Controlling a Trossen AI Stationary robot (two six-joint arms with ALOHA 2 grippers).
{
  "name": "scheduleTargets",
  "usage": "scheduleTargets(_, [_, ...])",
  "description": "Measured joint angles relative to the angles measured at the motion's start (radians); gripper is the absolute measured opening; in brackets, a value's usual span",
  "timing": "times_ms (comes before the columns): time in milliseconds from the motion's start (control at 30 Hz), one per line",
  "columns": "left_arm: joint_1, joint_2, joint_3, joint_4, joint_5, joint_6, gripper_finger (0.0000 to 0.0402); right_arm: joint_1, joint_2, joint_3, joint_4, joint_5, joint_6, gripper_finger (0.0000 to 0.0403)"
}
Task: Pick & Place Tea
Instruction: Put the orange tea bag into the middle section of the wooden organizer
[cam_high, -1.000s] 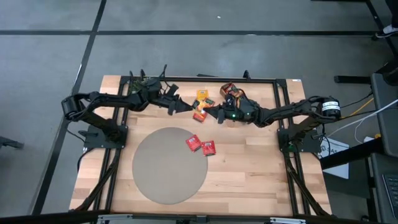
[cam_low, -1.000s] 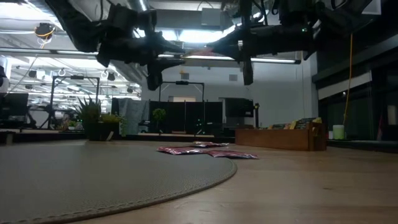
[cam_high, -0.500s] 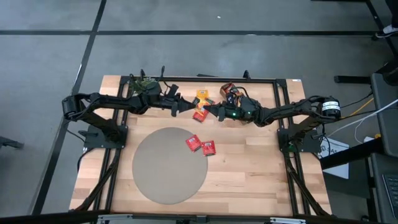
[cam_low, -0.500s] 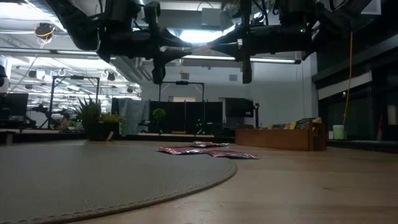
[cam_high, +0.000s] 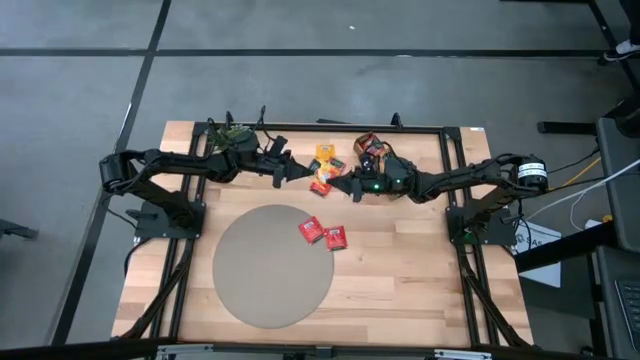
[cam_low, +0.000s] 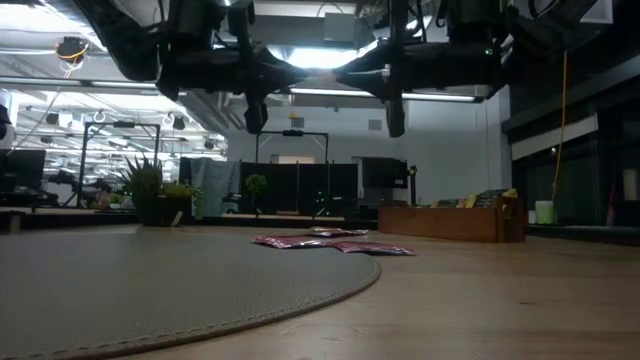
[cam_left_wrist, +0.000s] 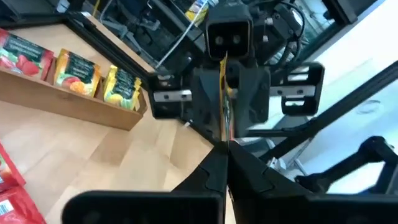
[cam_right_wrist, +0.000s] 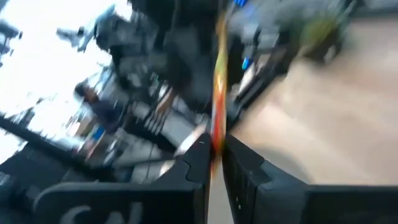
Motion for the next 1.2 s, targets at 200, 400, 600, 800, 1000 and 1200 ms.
scheduleTargets(200, [0.031,-0.038,0.026,-0.248,0.133,0.030,0.0002,0.001,0.000,0.000,-0.084,-0.150,0.032,0.0041])
scheduleTargets(400, [0.007,-0.034,0.164,-0.650,0.263,0.224,0.0002,0.001,0.000,0.000,-0.120,-0.213,0.033,0.0042])
scheduleTargets(600, [-0.039,0.013,0.307,-0.890,0.268,0.383,0.0002,0.000,0.000,0.009,-0.133,-0.230,0.020,0.0042])
scheduleTargets(800, [-0.050,0.073,0.375,-0.944,0.283,0.429,0.0002,-0.003,0.000,0.046,-0.130,-0.302,0.007,0.0052])
scheduleTargets(1000, [-0.050,0.092,0.407,-0.946,0.317,0.448,0.0002,-0.029,0.000,0.047,-0.175,-0.308,0.055,0.0118])
scheduleTargets(1200, [-0.050,0.093,0.408,-0.947,0.337,0.448,0.0002,-0.044,0.000,0.047,-0.165,-0.306,0.056,0.0168])
